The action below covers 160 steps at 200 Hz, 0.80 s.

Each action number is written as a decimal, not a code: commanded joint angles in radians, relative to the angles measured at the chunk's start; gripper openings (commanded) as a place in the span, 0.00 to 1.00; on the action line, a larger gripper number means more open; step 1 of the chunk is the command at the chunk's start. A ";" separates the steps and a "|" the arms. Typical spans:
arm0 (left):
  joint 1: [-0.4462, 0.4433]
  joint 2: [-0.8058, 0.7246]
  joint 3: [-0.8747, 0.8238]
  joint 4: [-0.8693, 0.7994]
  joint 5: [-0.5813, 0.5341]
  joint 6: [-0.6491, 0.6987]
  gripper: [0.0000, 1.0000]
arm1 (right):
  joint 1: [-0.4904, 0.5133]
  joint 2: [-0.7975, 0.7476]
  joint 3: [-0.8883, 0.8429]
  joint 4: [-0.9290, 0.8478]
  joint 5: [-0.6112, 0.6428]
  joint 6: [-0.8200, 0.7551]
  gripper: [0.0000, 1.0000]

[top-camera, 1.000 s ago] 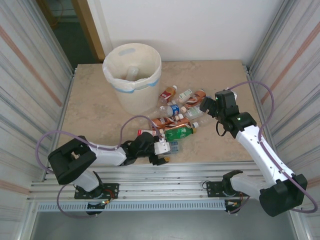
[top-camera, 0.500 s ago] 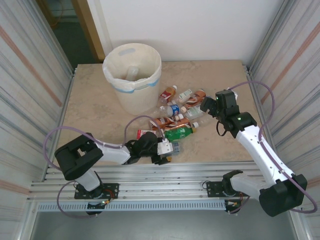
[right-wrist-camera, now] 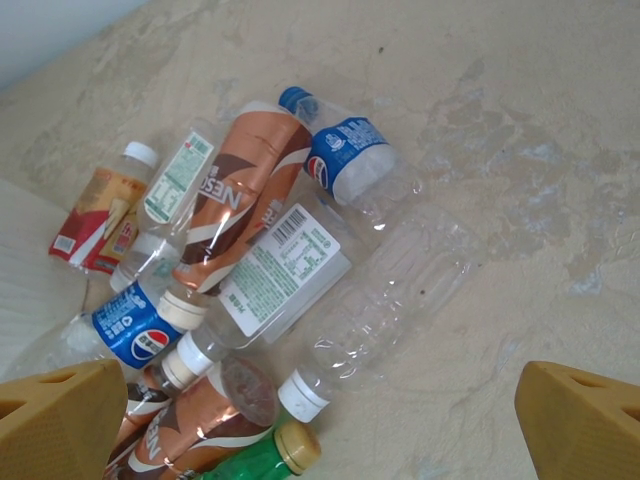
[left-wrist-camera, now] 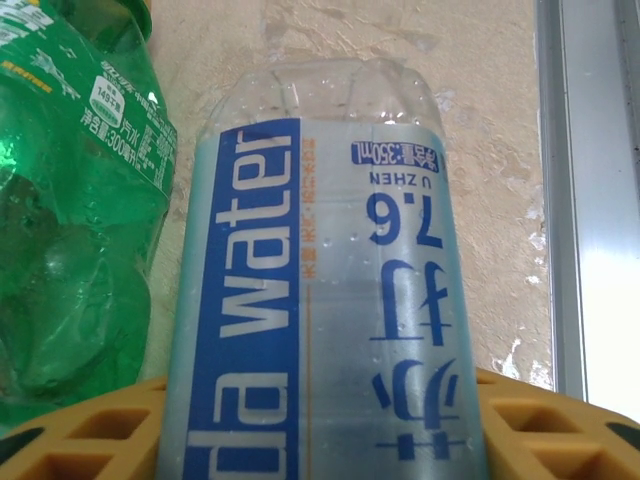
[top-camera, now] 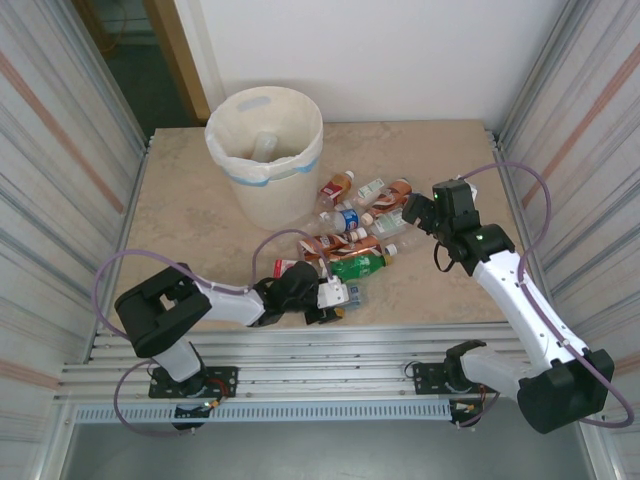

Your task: Put the plastic bottles in the bin

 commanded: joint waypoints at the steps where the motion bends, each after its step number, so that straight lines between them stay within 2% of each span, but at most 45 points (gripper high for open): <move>1: -0.009 -0.026 0.016 -0.036 0.017 0.016 0.49 | -0.011 -0.021 -0.010 -0.021 0.007 0.026 0.98; 19: -0.012 -0.048 0.016 -0.045 0.013 0.021 0.40 | -0.012 -0.020 -0.010 -0.022 0.007 0.024 0.98; 81: -0.027 -0.164 0.017 -0.092 0.001 0.032 0.35 | -0.014 -0.025 -0.010 -0.025 0.010 0.024 0.98; 124: -0.034 -0.325 0.024 -0.145 -0.020 0.030 0.29 | -0.016 -0.033 -0.014 -0.029 0.014 0.019 0.98; 160: -0.034 -0.470 0.061 -0.202 -0.112 0.019 0.23 | -0.020 -0.043 -0.025 -0.028 0.015 0.024 0.98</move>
